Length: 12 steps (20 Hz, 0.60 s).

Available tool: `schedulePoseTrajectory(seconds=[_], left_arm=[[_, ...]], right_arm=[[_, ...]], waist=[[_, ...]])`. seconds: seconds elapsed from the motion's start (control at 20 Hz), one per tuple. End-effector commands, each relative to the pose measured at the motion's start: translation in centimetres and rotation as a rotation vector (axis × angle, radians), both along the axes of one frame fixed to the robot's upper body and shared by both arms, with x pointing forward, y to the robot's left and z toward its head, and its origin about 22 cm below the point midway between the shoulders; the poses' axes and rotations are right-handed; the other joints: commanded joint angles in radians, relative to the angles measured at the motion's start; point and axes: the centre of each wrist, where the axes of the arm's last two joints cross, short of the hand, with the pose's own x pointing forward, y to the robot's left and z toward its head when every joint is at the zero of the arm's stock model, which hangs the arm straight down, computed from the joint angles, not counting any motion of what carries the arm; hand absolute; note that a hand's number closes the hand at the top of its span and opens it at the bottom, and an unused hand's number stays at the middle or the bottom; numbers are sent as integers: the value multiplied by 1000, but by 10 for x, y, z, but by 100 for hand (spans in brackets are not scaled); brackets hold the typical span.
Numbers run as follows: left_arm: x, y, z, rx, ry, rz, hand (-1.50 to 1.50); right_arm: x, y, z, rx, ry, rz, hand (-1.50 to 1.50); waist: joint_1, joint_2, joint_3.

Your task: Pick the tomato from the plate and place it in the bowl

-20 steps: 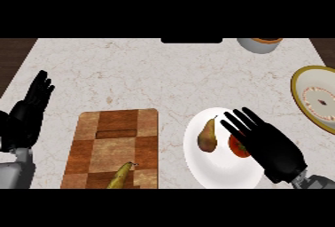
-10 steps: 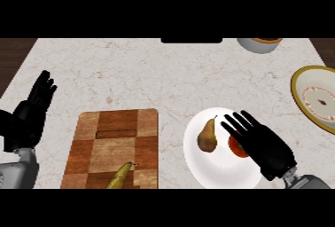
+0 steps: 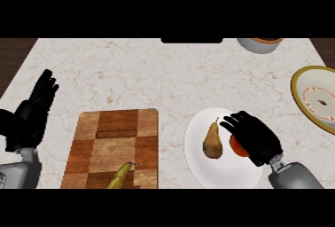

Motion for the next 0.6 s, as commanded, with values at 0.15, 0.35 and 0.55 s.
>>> schedulePoseTrajectory(seconds=[0.15, 0.35, 0.55], left_arm=[[9, -5, -5, 11, -4, 12, 0], [5, -20, -6, 2, 1, -1, 0], [7, -8, 0, 5, -18, -10, 0]], right_arm=[[7, 20, -32, 12, 59, 88, 150], [8, 13, -24, 53, 39, 102, 150], [11, 18, -23, 60, -7, 101, 150]], waist=[[0, 1, 0], [-2, 0, 0], [-3, 0, 0]])
